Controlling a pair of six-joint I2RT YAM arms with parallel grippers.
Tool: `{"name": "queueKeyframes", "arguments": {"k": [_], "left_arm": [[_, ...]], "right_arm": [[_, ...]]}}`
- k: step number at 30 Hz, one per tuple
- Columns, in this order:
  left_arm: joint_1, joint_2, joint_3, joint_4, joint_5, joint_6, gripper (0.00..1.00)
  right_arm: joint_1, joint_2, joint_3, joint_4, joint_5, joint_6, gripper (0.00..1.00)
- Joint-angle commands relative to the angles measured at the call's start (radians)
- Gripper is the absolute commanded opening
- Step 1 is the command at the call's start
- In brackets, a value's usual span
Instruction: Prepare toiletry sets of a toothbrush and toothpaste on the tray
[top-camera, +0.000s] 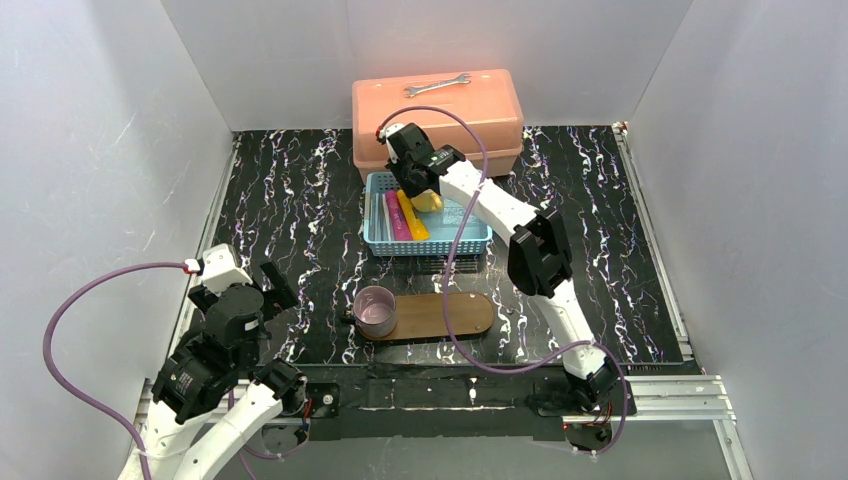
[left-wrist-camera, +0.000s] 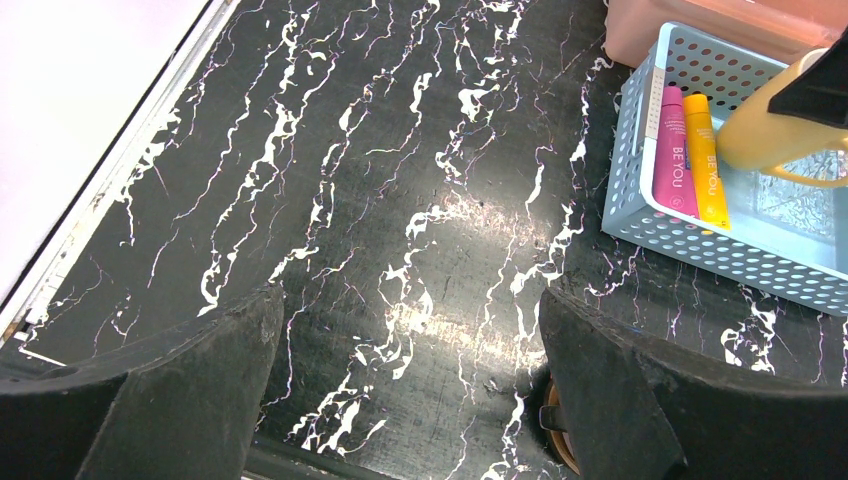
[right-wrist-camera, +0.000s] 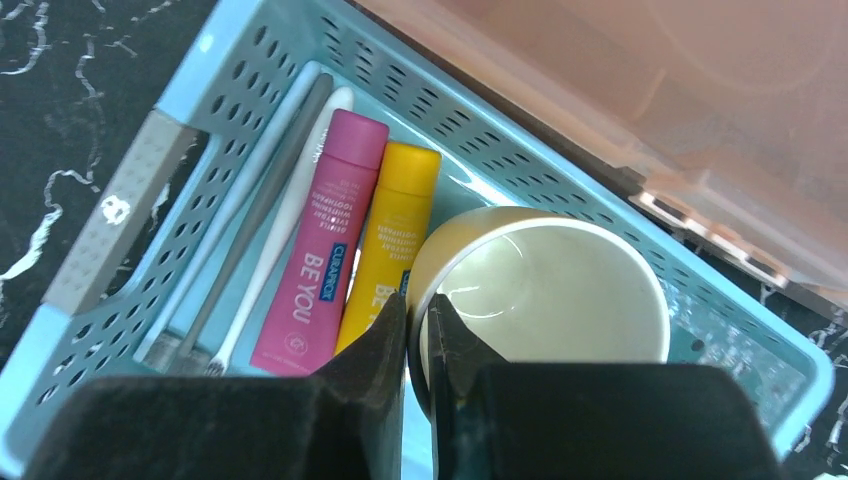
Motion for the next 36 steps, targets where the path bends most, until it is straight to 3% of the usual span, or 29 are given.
{"name": "queueKeyframes", "arguments": {"k": [1,18,36], "left_arm": [[-0.003,0.003,-0.013,0.017,-0.021,0.008,1.00],[-0.003,0.025,-0.010,0.006,-0.016,0.000,0.99],[-0.003,0.045,-0.007,0.006,-0.021,0.000,0.99]], "right_arm": [[0.031,-0.184,0.011,0.035,0.060,-0.045,0.01],[0.157,-0.497,-0.205,0.006,0.114,-0.080,0.01],[0.262,-0.973,-0.758,0.013,0.057,-0.080,0.01]]}}
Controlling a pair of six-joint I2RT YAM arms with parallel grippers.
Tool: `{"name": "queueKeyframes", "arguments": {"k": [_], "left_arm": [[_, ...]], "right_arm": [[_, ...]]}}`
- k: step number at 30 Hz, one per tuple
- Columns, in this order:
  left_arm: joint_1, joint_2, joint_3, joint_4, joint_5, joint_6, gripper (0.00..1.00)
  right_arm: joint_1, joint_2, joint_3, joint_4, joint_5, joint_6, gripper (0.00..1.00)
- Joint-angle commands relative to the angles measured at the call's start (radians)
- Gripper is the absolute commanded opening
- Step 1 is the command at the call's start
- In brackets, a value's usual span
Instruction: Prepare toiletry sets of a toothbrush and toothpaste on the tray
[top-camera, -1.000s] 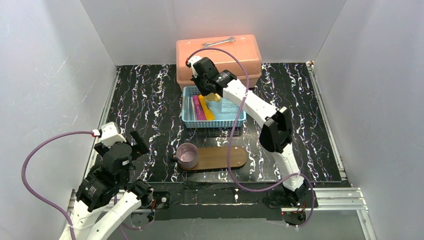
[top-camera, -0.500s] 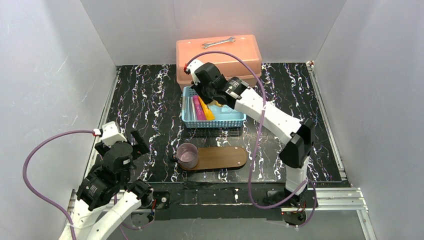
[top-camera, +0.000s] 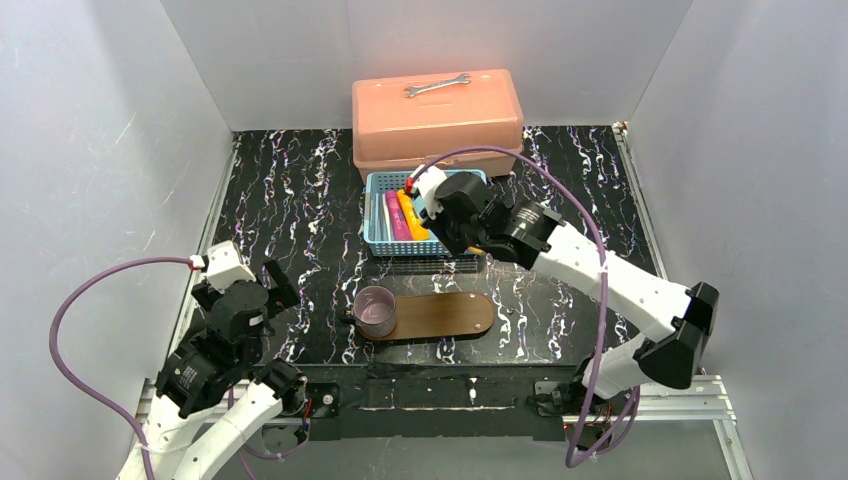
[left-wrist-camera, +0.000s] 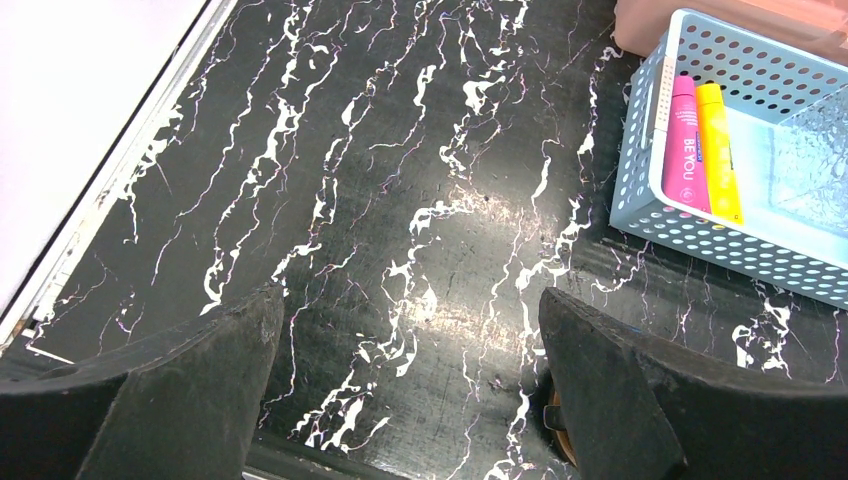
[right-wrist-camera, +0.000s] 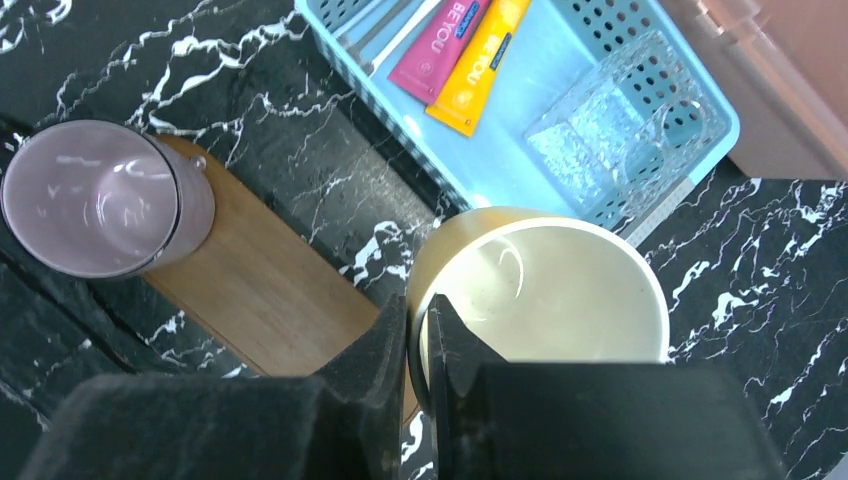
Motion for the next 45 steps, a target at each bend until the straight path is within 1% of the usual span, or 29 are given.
{"name": "queueKeyframes", "arguments": {"k": [1,8,17,30,45], "left_arm": [[-0.003,0.018,-0.007,0.007,-0.022,0.002,0.99],[-0.003,0.020,-0.007,0.008,-0.023,0.001,0.99],[-0.003,0.022,-0.007,0.008,-0.022,0.001,0.99],[-0.003,0.012,-0.007,0.007,-0.022,0.001,0.99],[-0.003,0.011,-0.008,0.007,-0.022,0.001,0.99]], "right_arm": [[0.019,-0.107,-0.063,0.060,-0.008,0.001,0.01],[0.047,-0.210,-0.204,0.045,-0.018,0.063,0.01],[0.089,-0.273,-0.371,0.061,0.013,0.156,0.01],[0.132,-0.312,-0.481,0.081,0.032,0.228,0.01],[0.138,-0.290,-0.539,0.130,0.035,0.238,0.01]]}}
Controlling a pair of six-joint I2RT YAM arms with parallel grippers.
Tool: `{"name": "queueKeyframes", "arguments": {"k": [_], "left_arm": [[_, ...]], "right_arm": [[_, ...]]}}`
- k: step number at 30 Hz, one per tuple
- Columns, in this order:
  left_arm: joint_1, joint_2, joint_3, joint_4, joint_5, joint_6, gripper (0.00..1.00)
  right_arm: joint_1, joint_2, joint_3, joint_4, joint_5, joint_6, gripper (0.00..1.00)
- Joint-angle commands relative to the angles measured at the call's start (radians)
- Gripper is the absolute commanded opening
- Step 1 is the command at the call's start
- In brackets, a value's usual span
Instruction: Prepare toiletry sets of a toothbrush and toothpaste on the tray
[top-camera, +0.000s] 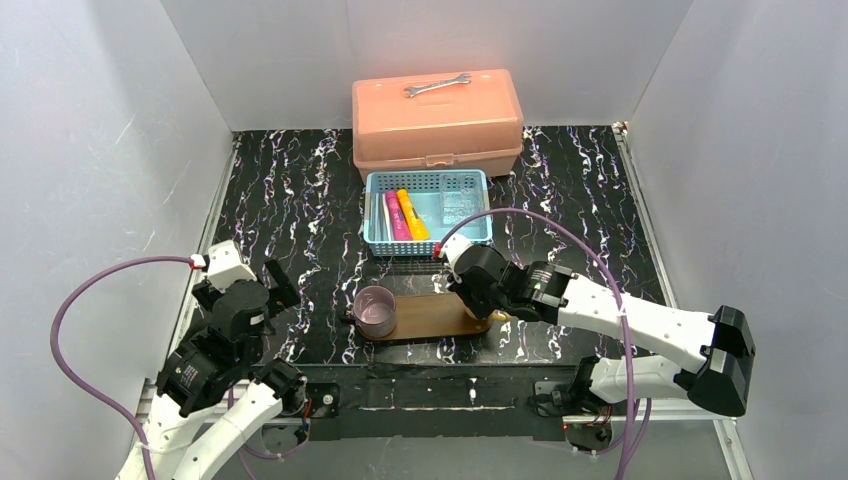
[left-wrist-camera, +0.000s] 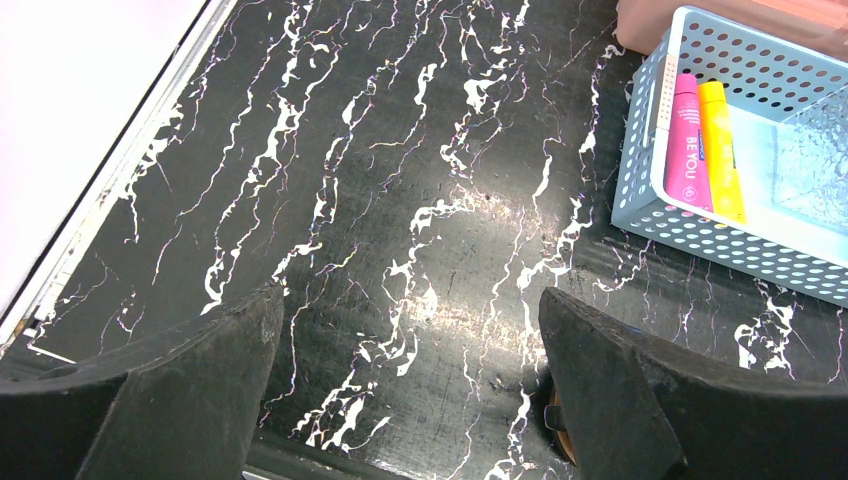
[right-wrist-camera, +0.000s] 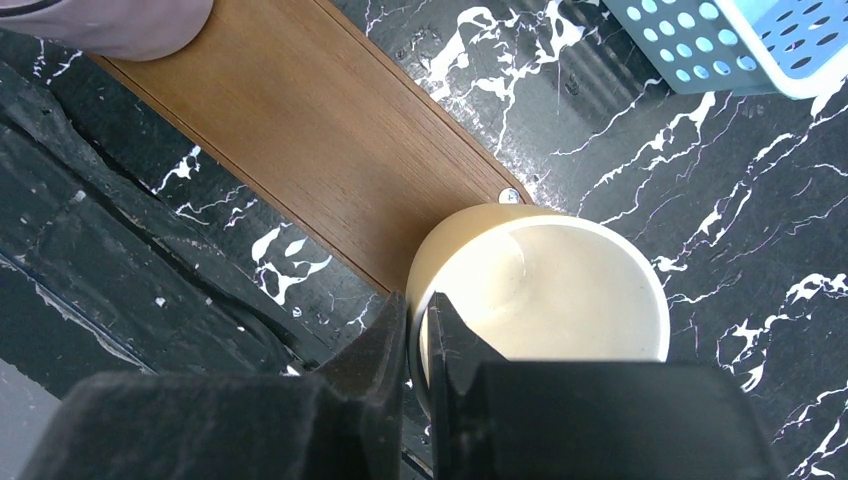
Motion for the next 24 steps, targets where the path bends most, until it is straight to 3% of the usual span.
{"name": "queueKeyframes", "arguments": {"k": [1,24], "left_arm": [[-0.003,0.003,-0.007,0.007,-0.022,0.001,0.99],[-0.004,0.006,-0.007,0.008,-0.020,0.001,0.99]], "right_arm": [[0.008,-0.009,-0.007,0.080,0.024,0.001,0.01],[0.019,0.019,-0.045,0.106,0.006,0.024,0.01]]}}
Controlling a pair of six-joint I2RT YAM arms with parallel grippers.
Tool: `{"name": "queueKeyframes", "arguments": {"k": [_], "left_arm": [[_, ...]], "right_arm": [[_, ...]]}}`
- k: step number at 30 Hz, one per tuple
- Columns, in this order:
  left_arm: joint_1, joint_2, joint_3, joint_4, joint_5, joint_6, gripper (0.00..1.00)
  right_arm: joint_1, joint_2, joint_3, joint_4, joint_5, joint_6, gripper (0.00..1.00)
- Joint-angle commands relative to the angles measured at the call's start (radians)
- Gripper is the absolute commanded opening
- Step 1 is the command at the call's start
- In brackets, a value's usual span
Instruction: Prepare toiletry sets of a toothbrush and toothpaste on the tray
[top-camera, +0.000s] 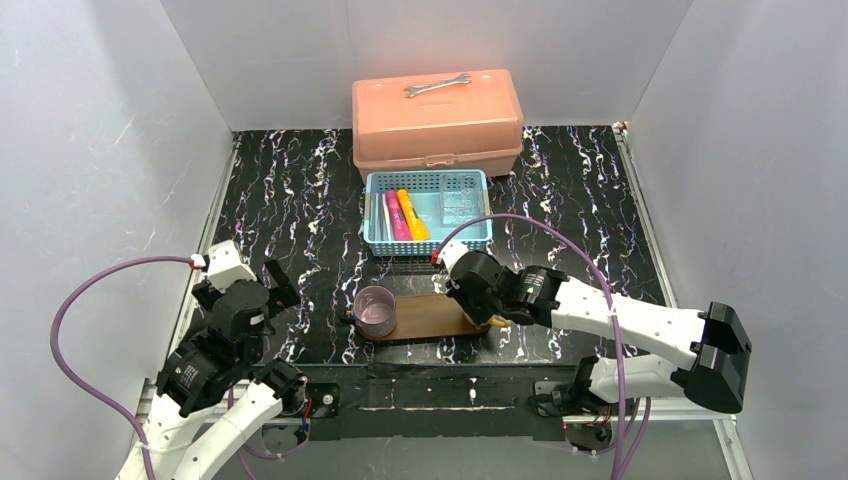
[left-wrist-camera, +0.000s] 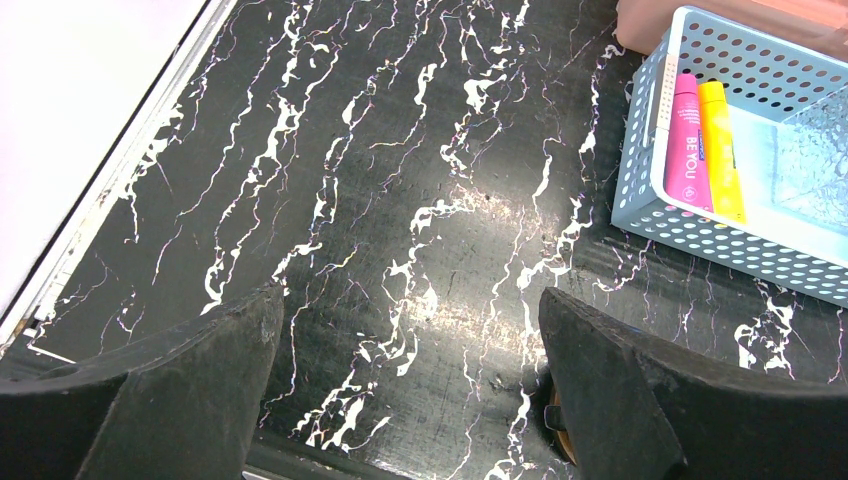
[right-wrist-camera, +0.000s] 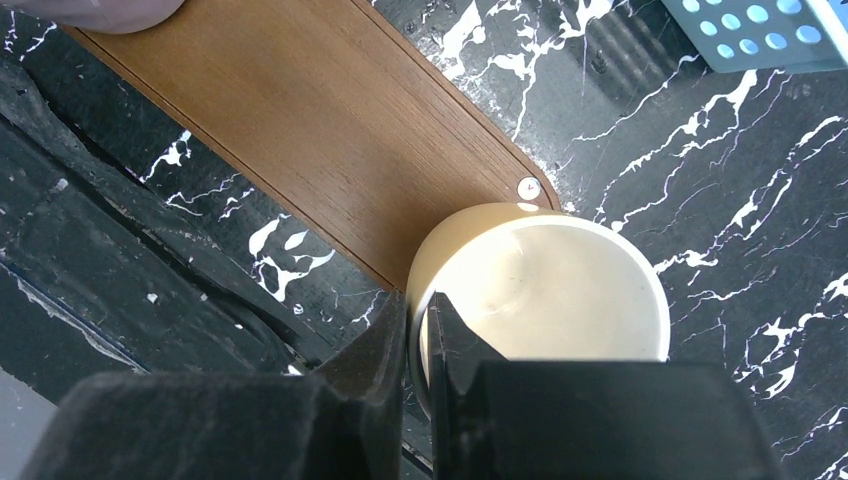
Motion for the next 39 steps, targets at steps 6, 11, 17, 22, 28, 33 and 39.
{"name": "queueKeyframes", "arguments": {"k": [6,11,17,22,28,33,39], "left_arm": [[-0.003,0.006,-0.007,0.008,-0.020,0.001,0.99],[-0.003,0.005,-0.007,0.008,-0.019,0.001,0.99],[-0.003,0.001,-0.007,0.008,-0.019,0.001,0.99],[-0.003,0.001,-0.007,0.008,-0.019,0.001,0.99],[-0.003,0.000,-0.007,0.008,-0.019,0.001,0.99],[-0.003,-0.001,-0.007,0.008,-0.019,0.001,0.99],[-0.003,-0.008,-0.007,0.007,-0.018,0.001,0.99]], "right_arm": [[0.013,-0.005,0.011,0.063,0.022,0.009,0.14],[0.014,-0.002,0.016,0.063,0.032,0.009,0.16],[0.015,0.003,0.008,0.075,0.047,0.013,0.20],[0.016,0.000,0.022,0.071,0.061,0.015,0.29],[0.016,-0.003,0.064,0.034,0.072,0.005,0.36],[0.016,-0.019,0.145,-0.013,0.126,-0.023,0.42],[-0.007,0.094,0.337,-0.053,0.292,-0.078,0.41]]}}
